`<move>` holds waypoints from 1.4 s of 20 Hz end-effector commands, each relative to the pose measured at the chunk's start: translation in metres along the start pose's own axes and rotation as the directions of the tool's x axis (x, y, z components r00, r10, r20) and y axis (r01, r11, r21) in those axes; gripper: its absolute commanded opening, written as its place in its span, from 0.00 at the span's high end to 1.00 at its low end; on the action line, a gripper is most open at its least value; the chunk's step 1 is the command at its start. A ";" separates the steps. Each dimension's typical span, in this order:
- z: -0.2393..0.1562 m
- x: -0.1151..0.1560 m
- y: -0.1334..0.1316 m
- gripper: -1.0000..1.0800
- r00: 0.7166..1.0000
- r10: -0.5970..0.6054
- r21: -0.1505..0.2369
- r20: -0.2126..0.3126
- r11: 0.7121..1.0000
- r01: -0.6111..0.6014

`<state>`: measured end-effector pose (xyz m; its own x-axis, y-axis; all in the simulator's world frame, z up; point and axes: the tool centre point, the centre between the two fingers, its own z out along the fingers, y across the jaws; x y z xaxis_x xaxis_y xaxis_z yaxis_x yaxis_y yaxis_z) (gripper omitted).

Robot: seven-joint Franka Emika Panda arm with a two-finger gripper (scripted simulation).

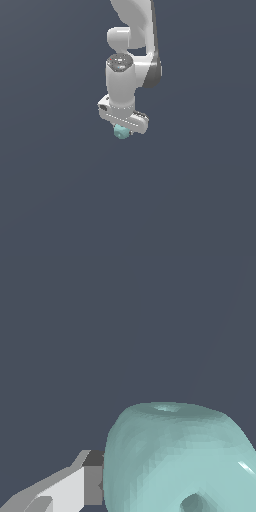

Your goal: Pick up the object and move it to a goal position.

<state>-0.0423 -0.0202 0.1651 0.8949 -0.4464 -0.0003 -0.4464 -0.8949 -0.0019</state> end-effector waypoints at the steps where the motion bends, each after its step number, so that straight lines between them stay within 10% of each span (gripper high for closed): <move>1: -0.026 0.006 0.020 1.00 1.000 0.000 0.001 0.001 1.000 0.000; 16: -0.170 0.045 0.127 1.00 1.000 0.000 0.000 0.000 1.000 0.000; 28: -0.222 0.064 0.164 1.00 1.000 0.000 -0.002 0.000 1.000 0.000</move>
<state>-0.0589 -0.1931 0.3835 0.8945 -0.4471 0.0007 -0.4471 -0.8945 -0.0006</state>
